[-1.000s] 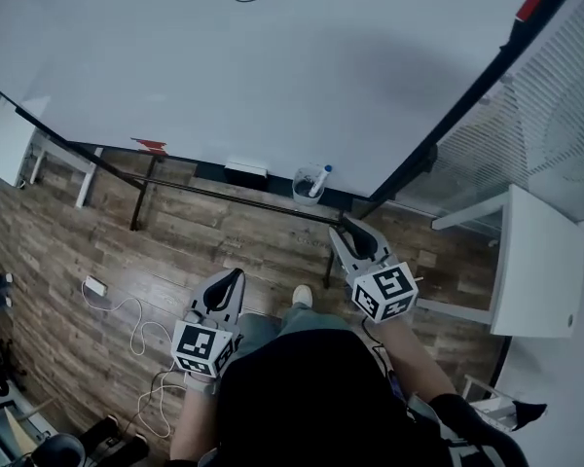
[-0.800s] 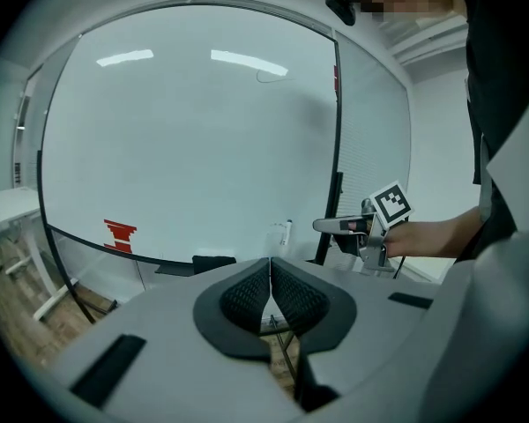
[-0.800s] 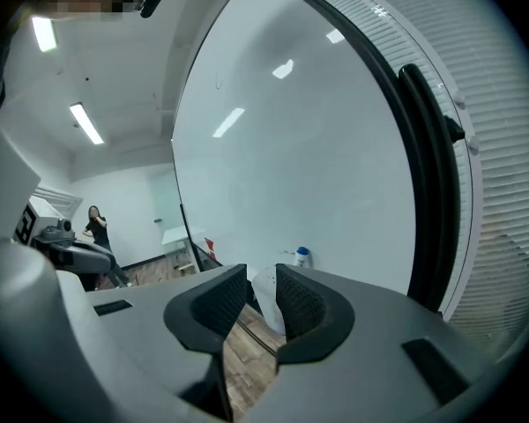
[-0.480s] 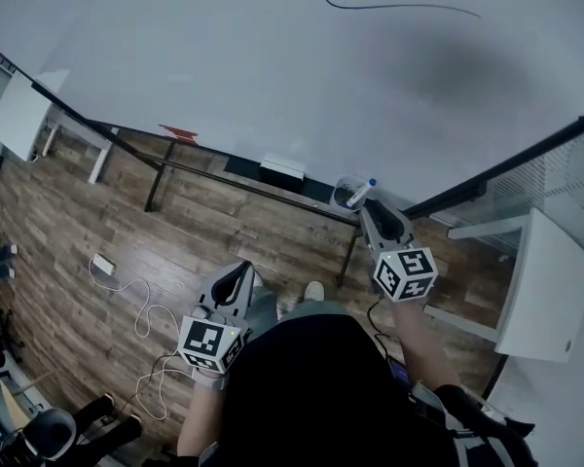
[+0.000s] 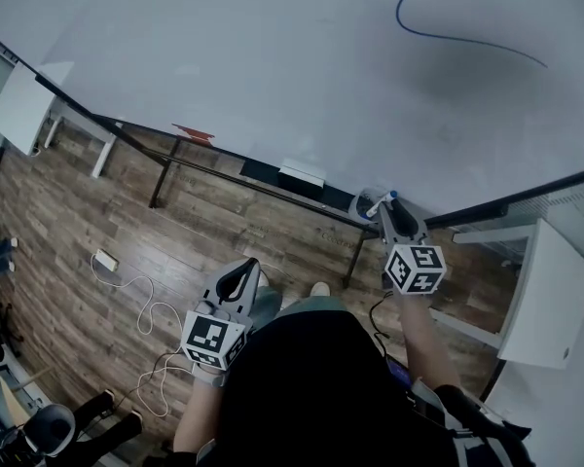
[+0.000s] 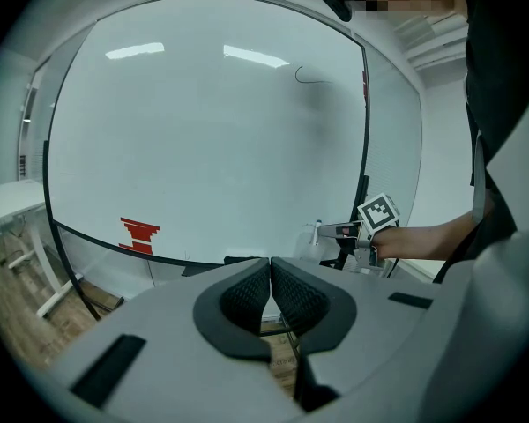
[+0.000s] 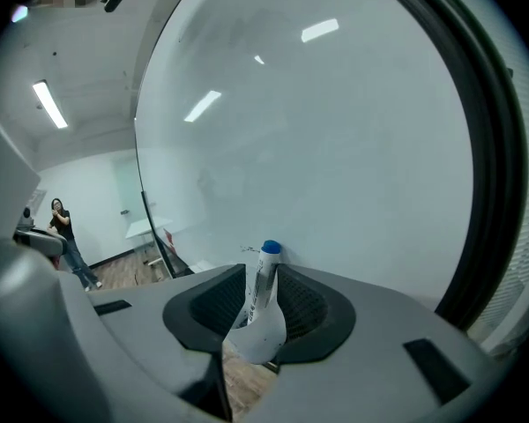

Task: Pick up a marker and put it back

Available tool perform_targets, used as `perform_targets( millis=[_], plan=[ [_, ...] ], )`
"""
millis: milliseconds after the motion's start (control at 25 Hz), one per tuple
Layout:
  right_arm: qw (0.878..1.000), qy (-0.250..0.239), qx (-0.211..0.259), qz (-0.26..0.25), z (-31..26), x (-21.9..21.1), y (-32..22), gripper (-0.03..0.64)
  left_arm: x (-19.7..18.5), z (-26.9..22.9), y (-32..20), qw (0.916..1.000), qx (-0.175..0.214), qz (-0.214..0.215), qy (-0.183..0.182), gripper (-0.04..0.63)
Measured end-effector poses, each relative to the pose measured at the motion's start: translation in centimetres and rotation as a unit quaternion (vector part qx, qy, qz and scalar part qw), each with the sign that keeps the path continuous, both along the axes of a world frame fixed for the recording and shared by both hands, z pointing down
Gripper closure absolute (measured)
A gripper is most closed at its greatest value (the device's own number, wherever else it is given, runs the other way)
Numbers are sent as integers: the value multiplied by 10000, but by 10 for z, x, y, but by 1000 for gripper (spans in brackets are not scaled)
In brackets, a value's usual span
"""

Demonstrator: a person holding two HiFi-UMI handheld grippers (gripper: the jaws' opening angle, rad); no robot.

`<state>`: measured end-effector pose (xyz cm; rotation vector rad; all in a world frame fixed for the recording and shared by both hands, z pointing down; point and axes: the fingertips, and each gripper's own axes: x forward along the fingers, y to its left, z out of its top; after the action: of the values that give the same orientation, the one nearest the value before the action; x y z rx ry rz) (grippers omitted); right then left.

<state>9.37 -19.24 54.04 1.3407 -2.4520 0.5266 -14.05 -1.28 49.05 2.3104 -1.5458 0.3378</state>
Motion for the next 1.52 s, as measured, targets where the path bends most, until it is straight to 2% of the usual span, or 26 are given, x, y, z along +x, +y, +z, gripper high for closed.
perform_targets(
  millis=[240, 600, 1080, 1320, 1520],
  plan=[
    [9999, 44, -6, 159, 2, -4, -7, 502, -14, 0, -8, 9999, -85, -99, 25, 572],
    [9995, 56, 95, 306, -7, -7, -9, 523, -20, 4, -15, 9999, -80, 90, 99, 572],
    [9963, -156, 632, 562, -70, 1, 10, 525, -2, -3, -36, 9971, 96, 690, 313, 572],
    [9912, -296, 1020, 785, -111, 6, 30, 525, 15, -6, -45, 9928, 194, 1101, 429, 572],
    [9883, -283, 1137, 979, -127, 15, 54, 525, 30, -9, -50, 9875, 227, 1477, 508, 572]
  ],
)
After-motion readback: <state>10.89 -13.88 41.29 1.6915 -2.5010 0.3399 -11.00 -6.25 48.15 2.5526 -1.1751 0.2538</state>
